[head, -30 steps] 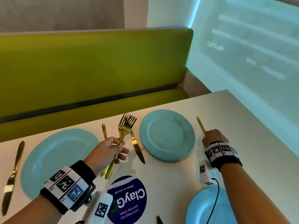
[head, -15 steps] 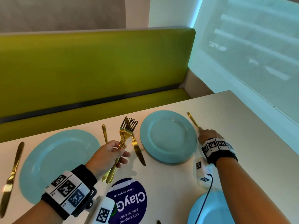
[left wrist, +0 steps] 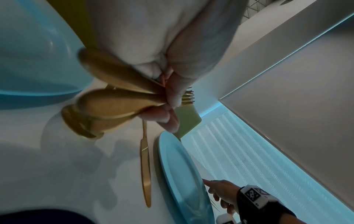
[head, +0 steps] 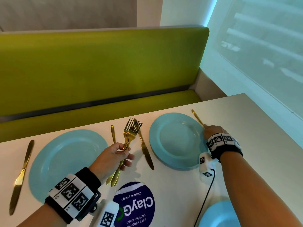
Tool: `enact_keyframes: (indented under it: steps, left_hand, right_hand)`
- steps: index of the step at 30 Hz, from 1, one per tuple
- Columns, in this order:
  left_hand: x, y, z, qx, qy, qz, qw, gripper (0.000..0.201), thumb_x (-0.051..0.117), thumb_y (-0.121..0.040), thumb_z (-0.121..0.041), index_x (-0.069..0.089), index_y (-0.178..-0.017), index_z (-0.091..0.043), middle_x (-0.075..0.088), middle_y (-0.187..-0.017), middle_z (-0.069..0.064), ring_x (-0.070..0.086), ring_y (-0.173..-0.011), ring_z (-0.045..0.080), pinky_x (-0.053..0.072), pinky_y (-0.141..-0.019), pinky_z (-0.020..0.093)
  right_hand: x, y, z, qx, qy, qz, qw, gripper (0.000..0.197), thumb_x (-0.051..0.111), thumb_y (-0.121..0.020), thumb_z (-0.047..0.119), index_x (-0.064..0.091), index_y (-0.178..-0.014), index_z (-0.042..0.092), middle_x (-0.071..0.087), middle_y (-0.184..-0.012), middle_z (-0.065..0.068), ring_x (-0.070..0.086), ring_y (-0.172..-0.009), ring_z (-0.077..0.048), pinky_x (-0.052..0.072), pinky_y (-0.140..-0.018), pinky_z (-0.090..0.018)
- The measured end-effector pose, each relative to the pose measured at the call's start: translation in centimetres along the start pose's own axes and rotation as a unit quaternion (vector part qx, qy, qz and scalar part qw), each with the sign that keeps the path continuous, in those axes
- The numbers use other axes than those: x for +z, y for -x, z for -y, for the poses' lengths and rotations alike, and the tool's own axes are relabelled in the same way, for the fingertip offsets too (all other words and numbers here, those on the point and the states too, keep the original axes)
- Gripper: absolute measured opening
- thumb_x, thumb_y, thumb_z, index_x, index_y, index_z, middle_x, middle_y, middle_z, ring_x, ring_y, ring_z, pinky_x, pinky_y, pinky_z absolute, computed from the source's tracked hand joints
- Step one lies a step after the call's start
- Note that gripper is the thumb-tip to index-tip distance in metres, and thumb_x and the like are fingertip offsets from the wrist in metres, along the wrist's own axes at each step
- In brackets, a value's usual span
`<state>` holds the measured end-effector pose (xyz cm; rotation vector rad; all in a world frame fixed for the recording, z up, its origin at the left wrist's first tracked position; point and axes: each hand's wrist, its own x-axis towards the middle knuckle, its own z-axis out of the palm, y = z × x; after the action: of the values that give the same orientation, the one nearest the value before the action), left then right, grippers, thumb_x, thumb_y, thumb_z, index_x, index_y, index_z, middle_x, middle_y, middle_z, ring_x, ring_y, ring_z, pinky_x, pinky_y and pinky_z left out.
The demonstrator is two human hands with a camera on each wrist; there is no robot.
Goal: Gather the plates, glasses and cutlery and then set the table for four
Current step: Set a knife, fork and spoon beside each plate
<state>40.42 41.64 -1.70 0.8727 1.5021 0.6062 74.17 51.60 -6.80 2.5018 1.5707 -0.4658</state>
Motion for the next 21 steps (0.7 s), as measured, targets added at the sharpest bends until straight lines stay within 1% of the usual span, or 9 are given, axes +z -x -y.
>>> enact_keyframes:
  steps: [3,5,7,9,11,14,16,18,21]
  left_hand:
    - [0.2,0.2,-0.1,0.002,0.001,0.001,1.0,0.013,0.044,-0.096,-0.01,0.057,-0.099,-0.01,0.071,-0.086,0.01,0.062,-0.07,0.02,0.046,-0.059,0.025]
    - [0.4,0.4,-0.2,0.003,0.004,0.003,1.0,0.013,0.044,-0.096,-0.01,0.057,-0.099,-0.01,0.071,-0.086,0.009,0.061,-0.07,0.019,0.046,-0.059,0.025]
    - [0.7,0.7,-0.3,0.004,0.01,0.002,1.0,0.012,0.045,-0.096,-0.01,0.057,-0.097,-0.009,0.07,-0.086,0.009,0.06,-0.069,0.018,0.046,-0.059,0.025]
    - [1.0,1.1,-0.5,0.006,0.014,-0.004,1.0,0.01,0.048,-0.094,-0.01,0.057,-0.096,-0.008,0.071,-0.086,0.009,0.06,-0.068,0.018,0.046,-0.06,0.025]
    - [1.2,1.4,-0.5,0.006,0.02,-0.009,1.0,0.008,0.05,-0.093,-0.009,0.057,-0.094,-0.008,0.072,-0.086,0.01,0.06,-0.066,0.017,0.047,-0.06,0.025]
    - [1.4,2.1,-0.7,0.009,0.019,-0.007,1.0,0.004,0.052,-0.092,-0.008,0.056,-0.094,-0.007,0.072,-0.087,0.01,0.06,-0.065,0.016,0.046,-0.058,0.024]
    - [1.1,2.6,-0.8,0.015,0.015,-0.001,1.0,0.003,0.055,-0.091,-0.007,0.056,-0.094,-0.007,0.072,-0.084,0.009,0.061,-0.063,0.015,0.046,-0.056,0.024]
    - [0.5,3.3,-0.7,0.024,0.006,0.004,1.0,0.005,0.057,-0.09,-0.009,0.057,-0.094,-0.007,0.071,-0.08,0.007,0.063,-0.059,0.013,0.047,-0.054,0.023]
    - [-0.7,4.3,-0.3,0.028,-0.01,0.014,0.999,0.01,0.057,-0.09,-0.011,0.056,-0.098,-0.005,0.071,-0.077,0.006,0.063,-0.055,0.01,0.047,-0.054,0.022]
  right_hand:
    - [-0.6,0.4,0.1,-0.009,0.02,0.003,1.0,0.044,0.029,-0.097,0.025,0.039,-0.139,0.033,0.056,-0.126,-0.01,0.055,-0.114,-0.03,0.044,-0.091,-0.038]
    - [-1.4,1.2,0.7,-0.016,0.001,-0.032,0.999,0.047,0.029,-0.096,0.021,0.036,-0.139,0.037,0.056,-0.121,-0.012,0.056,-0.109,-0.031,0.044,-0.086,-0.039]
    - [-2.4,2.9,2.1,-0.035,-0.043,-0.069,0.996,0.049,0.032,-0.095,0.02,0.036,-0.139,0.041,0.054,-0.123,-0.012,0.055,-0.112,-0.033,0.042,-0.091,-0.039]
    - [-3.2,5.7,4.2,-0.093,-0.079,-0.093,0.988,0.049,0.038,-0.093,0.02,0.041,-0.138,0.041,0.052,-0.13,-0.009,0.053,-0.116,-0.031,0.041,-0.096,-0.037]
    - [-3.1,9.2,6.6,-0.2,-0.083,-0.1,0.971,0.045,0.043,-0.092,0.019,0.05,-0.133,0.036,0.054,-0.13,-0.004,0.055,-0.114,-0.027,0.043,-0.093,-0.032]
    - [-1.9,14.8,9.9,-0.411,-0.055,-0.105,0.904,0.034,0.049,-0.094,0.017,0.061,-0.123,0.029,0.061,-0.11,-0.001,0.061,-0.095,-0.02,0.047,-0.073,-0.028]
    - [-1.1,17.2,11.6,-0.52,-0.072,-0.139,0.839,0.025,0.07,-0.079,0.011,0.074,-0.101,0.023,0.068,-0.089,-0.002,0.066,-0.076,-0.019,0.052,-0.055,-0.027]
    - [0.2,18.1,12.3,-0.574,-0.08,-0.188,0.793,0.024,0.084,-0.061,0.011,0.077,-0.08,0.022,0.069,-0.074,0.001,0.067,-0.062,-0.017,0.051,-0.042,-0.021]
    - [0.9,18.8,13.1,-0.603,-0.076,-0.197,0.769,0.019,0.085,-0.059,0.014,0.077,-0.072,0.024,0.069,-0.07,0.004,0.065,-0.06,-0.015,0.049,-0.041,-0.018]
